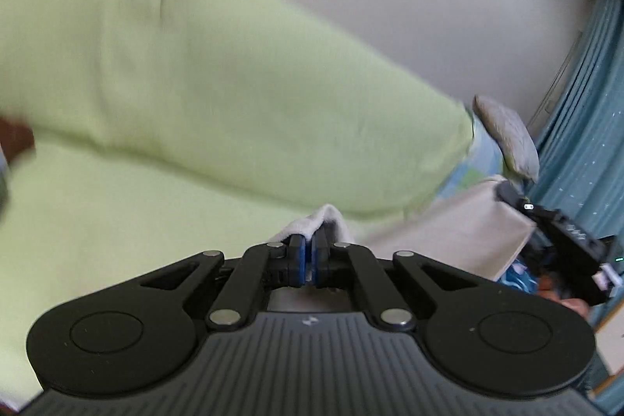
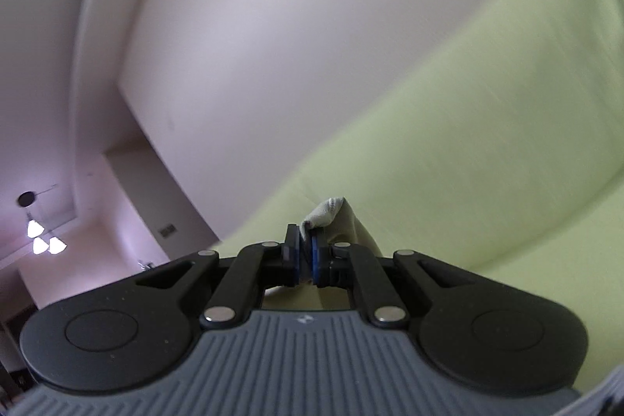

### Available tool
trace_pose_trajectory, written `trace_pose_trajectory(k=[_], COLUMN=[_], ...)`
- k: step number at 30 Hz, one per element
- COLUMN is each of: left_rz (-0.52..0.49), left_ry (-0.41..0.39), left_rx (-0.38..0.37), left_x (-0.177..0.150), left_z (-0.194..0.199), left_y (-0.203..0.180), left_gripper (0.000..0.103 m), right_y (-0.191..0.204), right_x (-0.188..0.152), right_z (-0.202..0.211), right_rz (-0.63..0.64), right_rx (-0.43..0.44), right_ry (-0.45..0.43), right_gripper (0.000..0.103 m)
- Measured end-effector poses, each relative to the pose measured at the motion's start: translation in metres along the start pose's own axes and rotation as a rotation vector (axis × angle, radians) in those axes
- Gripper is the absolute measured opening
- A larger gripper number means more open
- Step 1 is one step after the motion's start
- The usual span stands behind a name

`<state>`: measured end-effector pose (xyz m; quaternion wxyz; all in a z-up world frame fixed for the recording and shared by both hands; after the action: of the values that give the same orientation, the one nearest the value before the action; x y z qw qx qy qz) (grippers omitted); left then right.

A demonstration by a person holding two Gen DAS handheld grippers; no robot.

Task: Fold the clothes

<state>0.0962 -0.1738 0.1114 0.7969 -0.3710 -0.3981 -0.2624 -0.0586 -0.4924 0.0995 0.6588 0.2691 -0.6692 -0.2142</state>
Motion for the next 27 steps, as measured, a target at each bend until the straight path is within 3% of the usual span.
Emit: trace_pose_trajectory(k=[4,6,10,13,15,18,22,25,27], left_rz=[-0.002,-0.003,-0.022,-0.053,-0.131,-0.179,-0.216,-0.244,-0.234], left_ry=[0.009,0.027,0.027,-0.034,-0.141,-0.251,-0.289,-0.229,-0.137], left_rx=[0.055,0.105,0.193,0.204,0.214,0.188,0.160,0.165,0.175], left_x=[0.038,0.053,0.081,0.109,0.143,0.169,0.146,0.071,0.009], left_z=[-0.016,-0.048,-0.098,-0.106,-0.103,-0.083,-0.060,-0.054,-0.062], left_y=[0.020,0.040,0.076,0.083,0.065,0.043,0.034,0.039,0.051], left_gripper=[0.000,0.000,0.000,0.000,0.000,0.000,0.000,0.000,0.000], right_y=[0.009,-0.009,-0.047,-0.053,-0.044,-0.022,-0.006,-0.017,-0.032], right_x=[0.021,0.024,0.033,0.056,0.071,0.103,0.115,0.077,0.042], right_z=[-0.037,-0.075,-0.133,-0.168,-0.178,-0.178,-0.137,-0.097,-0.074], right_rz=[0.066,0.068,0.026,0.070,0.117,0.198,0.219,0.233,0.226], right_rx=[-0.090,-0.180,-0.277,-0.309,-0.302,-0.283,-0.244,-0.256,-0.289], right_ry=[0.008,0.040,0.059,0.004,-0.047,-0.160,-0.236,-0.201,-0.150], right_gripper=[0.005,0.005,0.005,0.005,0.005,0.005,0.005,0.005,0.005])
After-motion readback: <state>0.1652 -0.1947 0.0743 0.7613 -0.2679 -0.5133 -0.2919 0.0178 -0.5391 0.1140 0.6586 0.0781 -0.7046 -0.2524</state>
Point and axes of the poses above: each gripper's, at about its wrist camera, not at the fingertips, and z roughly against the way its jaws point, y to its left, x to its top, the point moved 4 cm from there along -z, roughly the way its jaws point, and after that the axes turned 4 degrees about -z, right-handed, at the moved point
